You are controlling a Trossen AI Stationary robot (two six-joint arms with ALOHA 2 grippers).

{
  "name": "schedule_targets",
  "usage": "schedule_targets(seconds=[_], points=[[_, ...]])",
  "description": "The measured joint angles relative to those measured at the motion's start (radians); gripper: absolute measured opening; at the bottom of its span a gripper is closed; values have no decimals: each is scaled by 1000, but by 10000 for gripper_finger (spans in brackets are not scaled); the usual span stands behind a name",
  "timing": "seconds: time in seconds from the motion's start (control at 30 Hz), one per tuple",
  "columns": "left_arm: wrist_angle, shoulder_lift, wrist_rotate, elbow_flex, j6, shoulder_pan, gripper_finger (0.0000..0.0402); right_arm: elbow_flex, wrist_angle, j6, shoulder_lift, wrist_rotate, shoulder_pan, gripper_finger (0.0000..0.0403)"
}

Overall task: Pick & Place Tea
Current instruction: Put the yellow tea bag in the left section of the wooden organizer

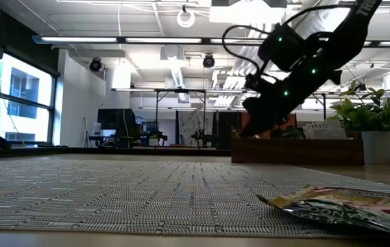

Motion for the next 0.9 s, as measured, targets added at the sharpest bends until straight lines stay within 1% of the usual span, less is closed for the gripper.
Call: schedule_targets(seconds=[0.07, 0.13, 0.23, 0.27, 0.47, 0.53, 0.6, 0.67, 0.8, 0.9], points=[[0, 0, 0, 0, 0, 0, 3, 0, -3, 0, 15, 20, -16, 0], [-1, 0, 0, 0, 0, 0, 3, 0, -10, 3, 17, 64, -25, 0], [-2, 0, -1, 0, 0, 0, 3, -1, -45, 20, -2, 122, -27, 0], [-3, 0, -1, 0, 0, 0, 3, -1, -45, 17, -13, 122, -26, 0], [-4, 0, -3, 0, 0, 0, 3, -1, -58, -2, -98, 19, 17, 0], [-4, 0, -3, 0, 0, 0, 3, -1, -70, 7, -145, -35, 50, 0], [-3, 0, -3, 0, 0, 0, 3, -1, -81, 25, -190, -109, 106, 0], [-3, 0, -3, 0, 0, 0, 3, -1, -96, 27, -229, -177, 185, 0], [-4, 0, -6, 0, 0, 0, 3, 0, -64, 38, -273, -221, 408, 0], [-3, 0, -11, 0, 1, 1, 3, 0, -13, 35, -257, -223, 571, 1]])
